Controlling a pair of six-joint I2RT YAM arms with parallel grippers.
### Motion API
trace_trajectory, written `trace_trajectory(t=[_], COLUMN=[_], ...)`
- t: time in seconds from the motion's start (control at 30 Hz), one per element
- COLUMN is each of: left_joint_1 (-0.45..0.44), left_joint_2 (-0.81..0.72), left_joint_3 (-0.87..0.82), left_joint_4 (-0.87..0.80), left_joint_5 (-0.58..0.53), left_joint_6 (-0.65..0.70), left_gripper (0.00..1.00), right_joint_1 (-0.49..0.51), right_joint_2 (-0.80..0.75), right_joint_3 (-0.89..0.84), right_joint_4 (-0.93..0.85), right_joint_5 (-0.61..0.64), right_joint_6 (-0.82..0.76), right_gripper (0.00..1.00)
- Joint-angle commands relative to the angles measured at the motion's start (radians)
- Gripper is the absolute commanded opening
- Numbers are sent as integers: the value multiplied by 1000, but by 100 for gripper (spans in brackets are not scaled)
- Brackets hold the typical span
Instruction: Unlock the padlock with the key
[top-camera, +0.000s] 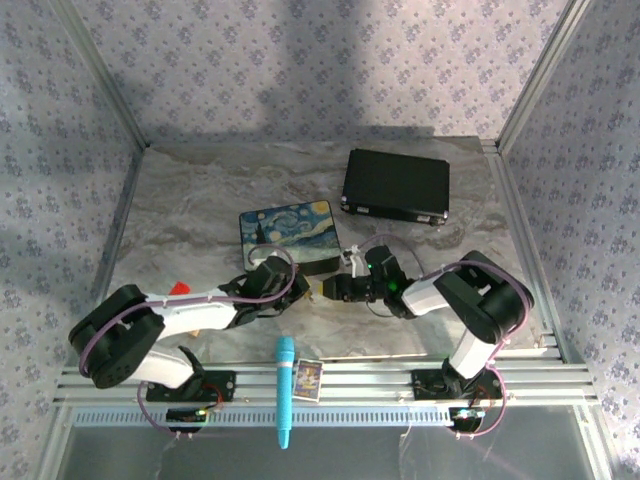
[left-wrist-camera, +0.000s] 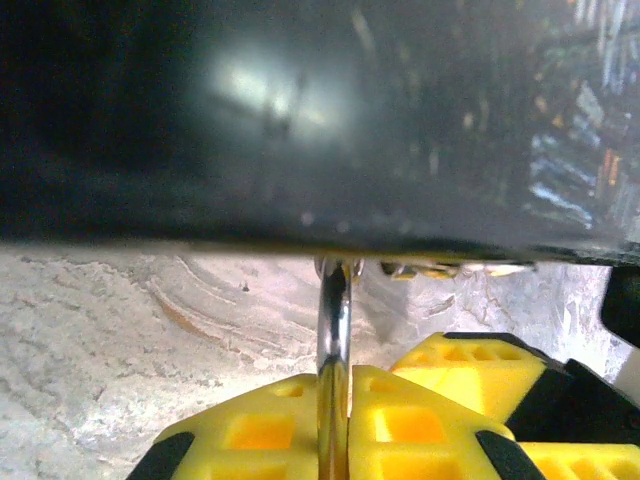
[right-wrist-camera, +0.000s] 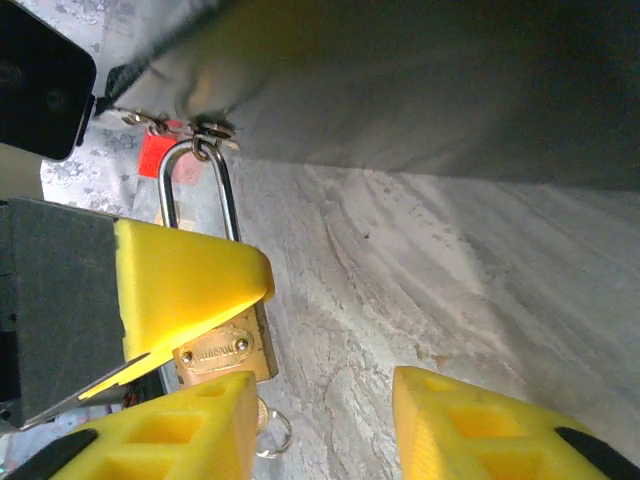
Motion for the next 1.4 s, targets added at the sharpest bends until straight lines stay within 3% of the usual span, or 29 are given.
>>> trace_trajectory(t=[0.0, 0.2, 0.3, 0.4, 0.57, 0.8, 1.17, 1.37], left_joint_1=[-2, 29, 40, 46, 57, 88, 141, 124], left_joint_2=[-10, -4, 4, 15, 36, 53, 35, 30], left_joint_3=[-2, 72, 110, 143, 173, 182, 33, -6], left_joint_4=[-102, -279, -361, -434, -511, -583, -307, -277], left_joint_5=[36, 4, -2, -12, -11, -47, 70, -27], left_joint_6=[8, 148, 219, 272, 343, 408, 396, 354], left_gripper=[0, 0, 0, 0, 0, 1, 11, 20], right_joint_1=[12, 17, 8, -3, -18, -27, -20, -19], right_joint_2=[-76, -269, -344, -339, -194, -16, 75, 92], right_joint_3=[11, 82, 171, 267, 477, 624, 657, 650], right_joint_4=[-105, -433, -669, -772, -965, -1040, -1044, -1042], right_joint_5=[36, 183, 333, 365, 465, 491, 453, 447], right_joint_6=[-38, -132, -174, -213, -253, -243, -232, -218], right_gripper=[50, 65, 84, 95, 91, 84, 78, 78])
